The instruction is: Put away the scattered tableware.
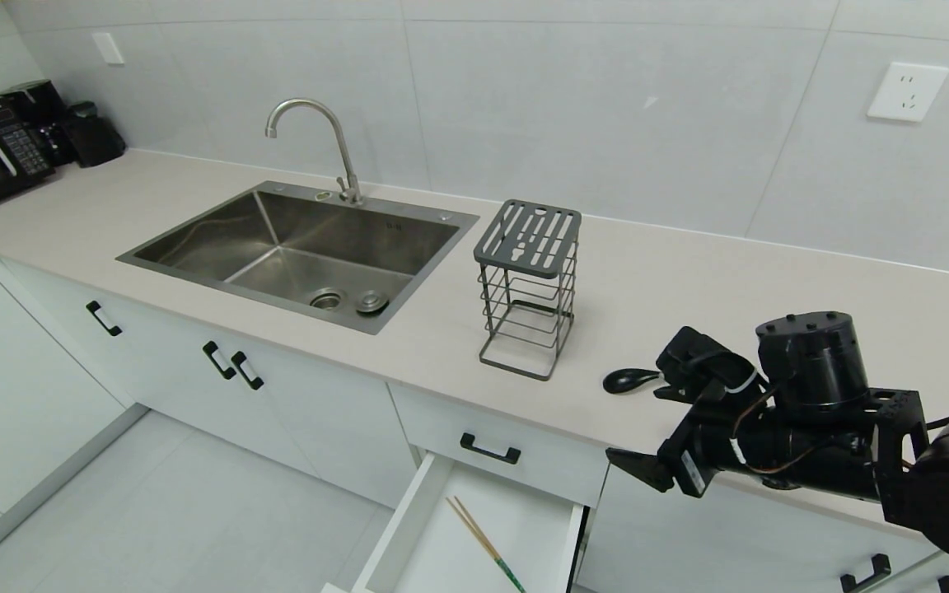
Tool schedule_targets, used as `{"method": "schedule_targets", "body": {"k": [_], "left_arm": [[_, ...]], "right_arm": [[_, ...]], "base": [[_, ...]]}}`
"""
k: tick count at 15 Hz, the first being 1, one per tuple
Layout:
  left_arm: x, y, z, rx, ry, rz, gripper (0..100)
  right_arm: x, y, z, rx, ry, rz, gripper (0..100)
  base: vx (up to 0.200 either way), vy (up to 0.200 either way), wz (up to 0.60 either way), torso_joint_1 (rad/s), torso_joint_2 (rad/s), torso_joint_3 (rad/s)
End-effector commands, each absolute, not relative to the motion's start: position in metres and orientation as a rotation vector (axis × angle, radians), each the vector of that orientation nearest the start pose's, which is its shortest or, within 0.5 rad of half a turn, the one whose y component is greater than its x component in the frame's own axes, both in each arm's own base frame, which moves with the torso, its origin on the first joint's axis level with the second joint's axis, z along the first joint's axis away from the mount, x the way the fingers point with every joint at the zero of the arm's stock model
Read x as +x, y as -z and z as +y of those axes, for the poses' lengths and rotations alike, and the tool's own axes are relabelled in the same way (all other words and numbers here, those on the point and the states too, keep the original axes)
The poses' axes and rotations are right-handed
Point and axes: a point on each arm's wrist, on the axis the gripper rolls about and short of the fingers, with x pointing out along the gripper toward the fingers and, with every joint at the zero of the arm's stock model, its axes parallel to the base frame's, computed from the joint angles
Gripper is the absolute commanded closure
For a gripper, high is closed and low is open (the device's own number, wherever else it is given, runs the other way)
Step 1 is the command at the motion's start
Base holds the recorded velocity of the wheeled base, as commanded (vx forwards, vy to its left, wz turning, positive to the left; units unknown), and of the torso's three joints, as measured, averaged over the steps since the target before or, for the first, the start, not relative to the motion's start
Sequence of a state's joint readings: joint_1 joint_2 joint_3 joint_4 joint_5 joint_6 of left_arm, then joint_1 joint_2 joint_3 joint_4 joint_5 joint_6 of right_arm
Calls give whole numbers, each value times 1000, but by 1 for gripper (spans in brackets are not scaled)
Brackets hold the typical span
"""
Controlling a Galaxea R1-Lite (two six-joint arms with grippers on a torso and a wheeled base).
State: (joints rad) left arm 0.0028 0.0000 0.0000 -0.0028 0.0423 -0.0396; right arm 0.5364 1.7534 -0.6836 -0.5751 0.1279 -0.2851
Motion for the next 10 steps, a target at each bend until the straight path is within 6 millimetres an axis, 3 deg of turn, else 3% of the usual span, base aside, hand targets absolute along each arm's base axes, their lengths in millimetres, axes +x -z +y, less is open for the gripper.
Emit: {"method": "schedule_targets", "body": {"k": [1, 5, 10], "left_arm": [[-23, -76, 1, -40, -46, -4, 0], [-23, -76, 1, -40, -46, -4, 0], [-23, -76, 1, -40, -46, -4, 0]], "right_arm": [[264, -123, 135, -397, -669, 415, 0], [283, -112, 115, -417, -648, 440, 0], [320, -93, 100, -401, -605, 482, 0]], "base": [[0, 0, 0, 0, 0, 0], [0, 0, 0, 0, 0, 0], [0, 0, 0, 0, 0, 0]]}}
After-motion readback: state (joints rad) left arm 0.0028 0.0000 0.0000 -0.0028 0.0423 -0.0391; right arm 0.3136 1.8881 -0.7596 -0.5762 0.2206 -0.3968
